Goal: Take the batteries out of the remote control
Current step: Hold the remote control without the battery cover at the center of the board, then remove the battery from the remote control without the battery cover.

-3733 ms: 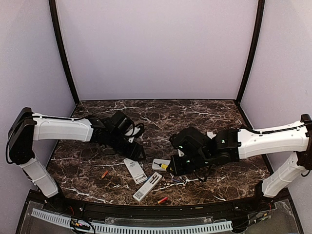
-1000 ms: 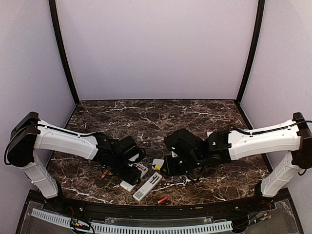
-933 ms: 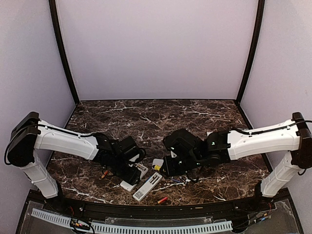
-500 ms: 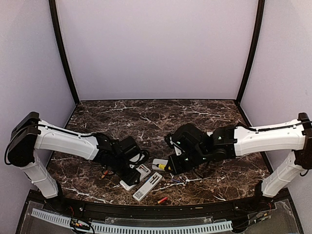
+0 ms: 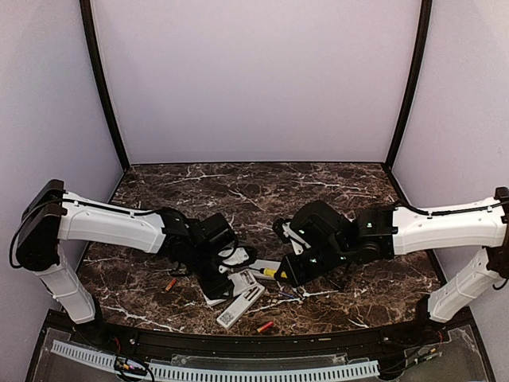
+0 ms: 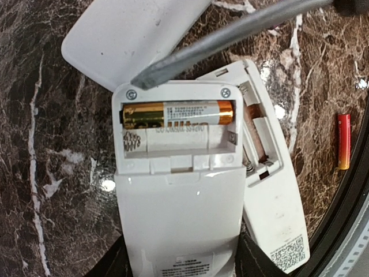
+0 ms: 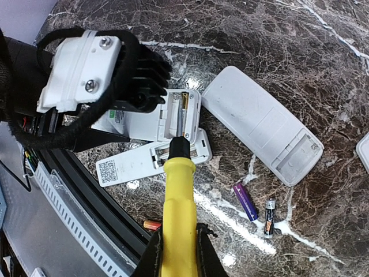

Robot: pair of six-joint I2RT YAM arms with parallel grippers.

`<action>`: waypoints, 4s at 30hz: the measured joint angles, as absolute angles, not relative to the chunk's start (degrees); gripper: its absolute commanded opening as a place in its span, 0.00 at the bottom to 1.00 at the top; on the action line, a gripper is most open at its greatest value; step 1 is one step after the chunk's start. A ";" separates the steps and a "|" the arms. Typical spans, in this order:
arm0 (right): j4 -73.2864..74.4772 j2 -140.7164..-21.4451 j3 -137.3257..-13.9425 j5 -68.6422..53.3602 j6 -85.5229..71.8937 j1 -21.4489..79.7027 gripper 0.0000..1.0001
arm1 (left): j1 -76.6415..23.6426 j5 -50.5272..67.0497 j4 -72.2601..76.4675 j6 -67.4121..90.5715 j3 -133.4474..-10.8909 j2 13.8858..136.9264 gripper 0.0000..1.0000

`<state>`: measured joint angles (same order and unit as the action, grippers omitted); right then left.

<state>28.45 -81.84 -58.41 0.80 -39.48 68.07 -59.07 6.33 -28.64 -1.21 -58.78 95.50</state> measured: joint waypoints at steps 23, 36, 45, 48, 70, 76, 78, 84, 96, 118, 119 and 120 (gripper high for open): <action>34.15 -85.78 -62.61 3.07 -30.79 69.38 0.00 | -58.67 -3.46 -29.58 -5.52 -59.11 98.30 0.34; 33.98 -89.08 -65.17 3.95 -30.35 70.26 0.00 | -59.31 -5.82 -30.02 -7.16 -58.83 98.32 0.34; 34.35 -91.50 -66.32 4.91 -30.00 71.13 0.00 | -59.42 -5.34 -30.02 -7.46 -58.85 98.52 0.34; 34.50 -92.60 -66.85 5.37 -30.00 71.48 0.00 | -59.42 -5.34 -30.02 -7.49 -58.85 98.52 0.33; 36.47 -95.68 -69.73 8.80 -29.80 72.12 0.00 | -59.42 -5.34 -30.09 -7.55 -59.00 98.67 0.33; 36.49 -96.68 -70.72 8.78 -29.41 72.18 0.00 | -59.42 -5.34 -30.20 -7.55 -59.11 98.78 0.33; 36.64 -97.01 -70.91 8.88 -29.41 72.23 0.00 | -59.42 -5.32 -30.20 -7.51 -59.11 98.78 0.33; 39.07 -98.21 -73.25 9.65 -29.50 72.53 0.00 | -59.42 -5.34 -30.20 -7.55 -59.11 98.78 0.33; 42.83 -101.30 -77.41 11.33 -31.92 73.93 0.00 | -59.42 -5.28 -30.22 -7.44 -59.13 98.80 0.32; 23.81 -92.79 -60.47 -7.64 -37.93 64.49 0.00 | -59.42 -5.34 -30.37 -7.55 -59.24 98.91 0.32; 22.96 -92.23 -59.44 -8.51 -38.28 64.01 0.00 | -59.42 -5.34 -30.37 -7.55 -59.27 98.94 0.32; 22.09 -91.77 -58.52 -9.37 -38.61 63.59 0.00 | -59.42 -5.37 -30.46 -7.57 -59.33 99.00 0.32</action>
